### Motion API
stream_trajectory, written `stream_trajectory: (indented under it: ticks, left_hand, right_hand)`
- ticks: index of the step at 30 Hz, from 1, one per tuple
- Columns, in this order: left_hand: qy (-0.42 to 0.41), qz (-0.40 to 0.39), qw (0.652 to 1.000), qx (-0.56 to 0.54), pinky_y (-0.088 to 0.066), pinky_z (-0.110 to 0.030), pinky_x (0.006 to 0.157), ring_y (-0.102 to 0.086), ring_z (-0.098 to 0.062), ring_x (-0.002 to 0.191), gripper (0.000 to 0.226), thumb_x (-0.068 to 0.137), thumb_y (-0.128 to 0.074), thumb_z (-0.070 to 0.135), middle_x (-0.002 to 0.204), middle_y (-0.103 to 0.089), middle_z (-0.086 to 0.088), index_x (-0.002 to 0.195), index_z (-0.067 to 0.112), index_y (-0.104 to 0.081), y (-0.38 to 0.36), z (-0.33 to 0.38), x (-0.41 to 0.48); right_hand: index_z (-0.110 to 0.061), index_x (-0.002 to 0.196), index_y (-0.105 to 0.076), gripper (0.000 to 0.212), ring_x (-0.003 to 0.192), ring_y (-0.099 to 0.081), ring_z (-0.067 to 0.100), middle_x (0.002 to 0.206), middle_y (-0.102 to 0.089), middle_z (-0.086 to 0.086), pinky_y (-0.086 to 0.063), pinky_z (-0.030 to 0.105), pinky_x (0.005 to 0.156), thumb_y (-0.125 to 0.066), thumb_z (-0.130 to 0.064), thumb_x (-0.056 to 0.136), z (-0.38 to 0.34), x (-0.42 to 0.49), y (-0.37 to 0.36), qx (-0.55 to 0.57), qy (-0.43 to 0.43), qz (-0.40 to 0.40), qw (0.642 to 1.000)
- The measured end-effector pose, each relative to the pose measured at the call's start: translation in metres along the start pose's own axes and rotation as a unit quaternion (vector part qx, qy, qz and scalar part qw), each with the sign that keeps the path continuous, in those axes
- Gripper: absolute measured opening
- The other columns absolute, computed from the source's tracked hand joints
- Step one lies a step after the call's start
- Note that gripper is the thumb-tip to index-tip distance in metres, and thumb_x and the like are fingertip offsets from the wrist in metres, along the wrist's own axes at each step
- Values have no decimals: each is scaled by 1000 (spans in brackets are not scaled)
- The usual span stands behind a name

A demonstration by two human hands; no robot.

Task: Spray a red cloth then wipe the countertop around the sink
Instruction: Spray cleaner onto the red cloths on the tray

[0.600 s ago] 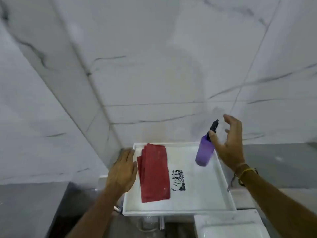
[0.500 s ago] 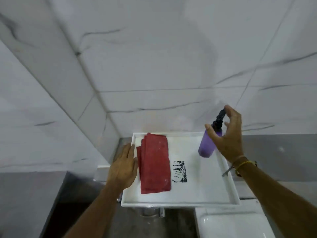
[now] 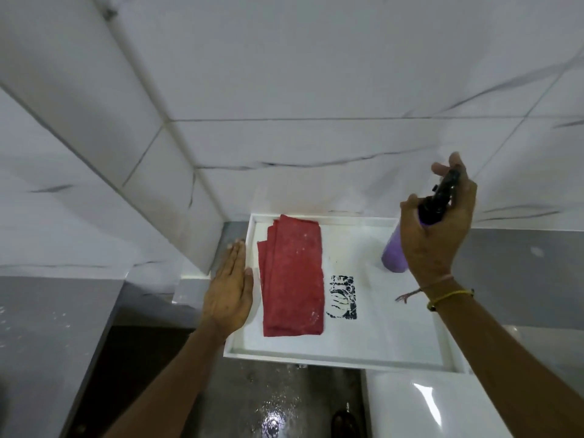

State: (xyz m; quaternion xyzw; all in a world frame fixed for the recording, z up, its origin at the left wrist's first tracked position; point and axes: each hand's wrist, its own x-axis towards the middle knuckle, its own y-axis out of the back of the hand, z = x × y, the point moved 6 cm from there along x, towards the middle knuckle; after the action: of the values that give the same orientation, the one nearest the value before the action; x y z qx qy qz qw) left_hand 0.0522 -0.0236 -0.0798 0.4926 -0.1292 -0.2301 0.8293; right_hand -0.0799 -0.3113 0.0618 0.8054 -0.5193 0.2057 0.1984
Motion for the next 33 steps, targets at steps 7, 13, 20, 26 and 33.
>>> stream_trajectory:
  ticks: [7,13,20,26,33]
  left_hand:
    - [1,5,1000,-14,1,-24,113,5,-2,138,54,100,-25,30,160,-7,-1,148,14,-6,0,0,-1]
    - [-17,10,1000,2,1,-24,115,2,-6,139,60,95,-16,38,159,-9,-8,148,8,-8,3,5,-2]
    - [1,14,1000,1,2,-23,114,-4,-16,147,55,100,-23,30,160,-8,-7,148,10,-6,4,5,-3]
    - [-8,20,1000,7,0,-25,116,-6,-18,147,54,100,-24,29,159,-11,-10,147,7,-8,5,6,-2]
    - [-15,26,1000,8,0,-24,116,-8,-19,147,53,100,-25,26,159,-13,-10,147,7,-10,4,5,-2]
  right_hand:
    - [-24,117,-53,33,59,-65,22,120,-62,-12,-57,22,60,-63,-23,85,-96,-54,9,98,-6,-163,982]
    - [-15,100,-64,15,50,-65,16,78,-69,5,-54,19,53,-66,-11,85,-55,-134,-27,79,-276,-249,925]
    - [-20,79,-61,10,48,-67,5,66,-67,0,-48,8,50,-65,-22,87,-23,-161,-55,-35,-328,-319,889]
    - [-17,84,-65,10,53,-70,23,74,-69,-5,-56,16,53,-67,-26,86,-29,-174,-61,-29,-350,-359,865]
    - [-28,77,-64,9,75,-69,15,76,-69,-11,-53,23,75,-69,-33,83,-32,-191,-49,-74,-356,-351,863]
